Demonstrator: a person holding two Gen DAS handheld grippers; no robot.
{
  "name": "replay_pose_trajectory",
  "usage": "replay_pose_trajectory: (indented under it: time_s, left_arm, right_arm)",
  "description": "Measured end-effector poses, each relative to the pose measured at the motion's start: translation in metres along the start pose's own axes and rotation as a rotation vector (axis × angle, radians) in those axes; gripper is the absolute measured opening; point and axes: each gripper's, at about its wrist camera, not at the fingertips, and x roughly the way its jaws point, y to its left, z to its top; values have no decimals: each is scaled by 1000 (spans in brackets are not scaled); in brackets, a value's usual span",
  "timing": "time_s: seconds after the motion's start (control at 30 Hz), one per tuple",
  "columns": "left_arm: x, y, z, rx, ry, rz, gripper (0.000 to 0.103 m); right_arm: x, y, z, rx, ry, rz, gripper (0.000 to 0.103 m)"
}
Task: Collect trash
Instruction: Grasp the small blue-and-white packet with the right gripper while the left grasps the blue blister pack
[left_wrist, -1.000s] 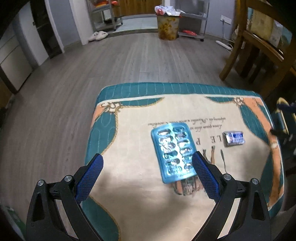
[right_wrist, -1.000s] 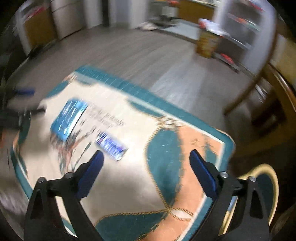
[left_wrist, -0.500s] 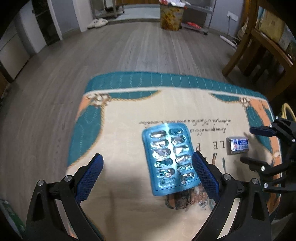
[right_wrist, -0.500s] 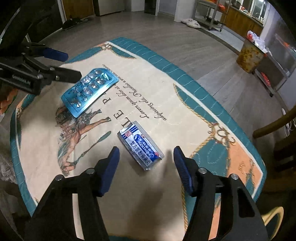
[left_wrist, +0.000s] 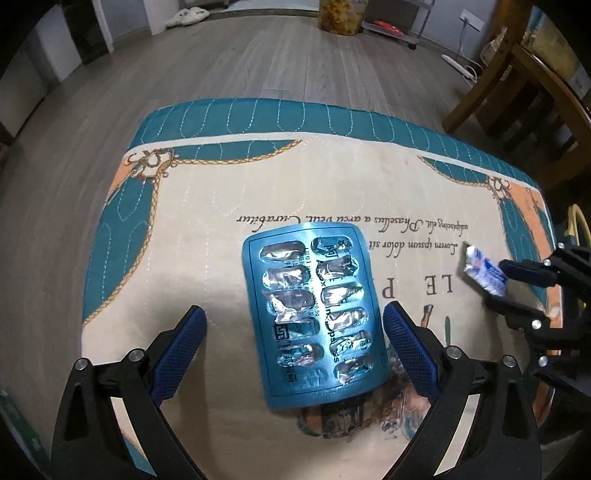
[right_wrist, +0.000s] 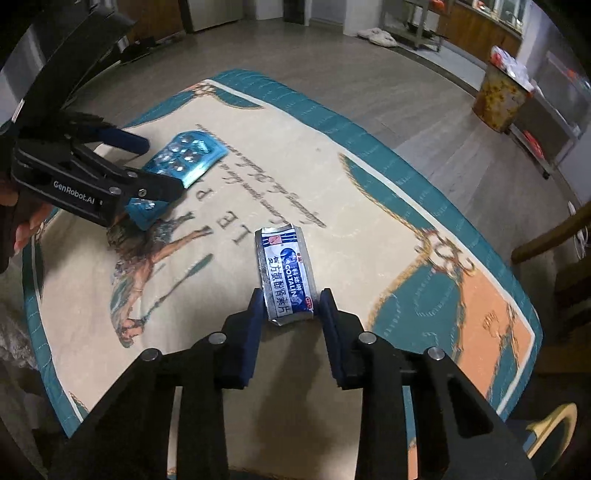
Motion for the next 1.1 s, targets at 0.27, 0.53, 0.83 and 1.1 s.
replay_pose_trajectory:
  time_s: [0.27, 0.53, 0.83, 1.1]
  left_arm:
    - [3, -17, 4, 51, 0, 40, 88]
    - [-9, -20, 6, 95, -19, 68, 70]
    - [-52, -46, 7, 170, -127, 30, 70]
    - [-66, -75, 1, 243, -160, -10, 70]
  right_arm:
    - [-5, -17, -5, 59, -4, -30, 30]
    - [-11, -12, -9, 42, 17, -65, 30]
    - [-49, -20, -21, 113, -7, -89, 19]
    - [-77, -16, -44, 127, 9, -104, 18]
